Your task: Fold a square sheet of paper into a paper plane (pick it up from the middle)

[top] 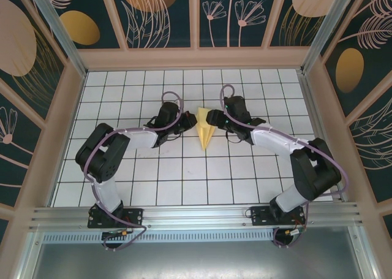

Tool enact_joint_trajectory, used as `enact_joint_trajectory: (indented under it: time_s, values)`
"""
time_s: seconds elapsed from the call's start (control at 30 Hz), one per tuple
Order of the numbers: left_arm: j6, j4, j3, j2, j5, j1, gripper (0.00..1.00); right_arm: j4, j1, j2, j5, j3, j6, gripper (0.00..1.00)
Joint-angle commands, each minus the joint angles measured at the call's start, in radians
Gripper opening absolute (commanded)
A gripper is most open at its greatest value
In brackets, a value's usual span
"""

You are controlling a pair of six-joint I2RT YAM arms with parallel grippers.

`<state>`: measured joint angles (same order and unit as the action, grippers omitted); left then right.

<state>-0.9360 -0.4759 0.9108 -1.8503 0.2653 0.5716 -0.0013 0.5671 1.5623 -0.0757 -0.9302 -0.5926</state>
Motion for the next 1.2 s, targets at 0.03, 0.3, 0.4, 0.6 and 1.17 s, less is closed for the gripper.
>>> enact_joint_trajectory:
  time_s: [0.03,0.3,0.4,0.6,1.17]
  values:
    - [0.045,-0.027,-0.025,-0.021,0.002,-0.015,0.00,-0.028,0.030,0.064,0.040,-0.047,-0.050,0.54]
    - [0.055,0.042,-0.051,-0.037,-0.070,-0.024,0.00,-0.061,0.090,0.161,0.045,-0.102,-0.049,0.39]
    - [0.060,0.078,-0.051,-0.033,-0.098,-0.026,0.00,-0.076,0.103,0.182,0.043,-0.119,-0.042,0.40]
    - [0.050,0.078,-0.066,-0.027,-0.107,-0.026,0.00,-0.105,0.132,0.213,0.029,-0.148,-0.012,0.45]
    - [0.052,0.083,-0.063,-0.042,-0.099,-0.027,0.00,-0.154,0.199,0.248,0.068,-0.167,0.013,0.50]
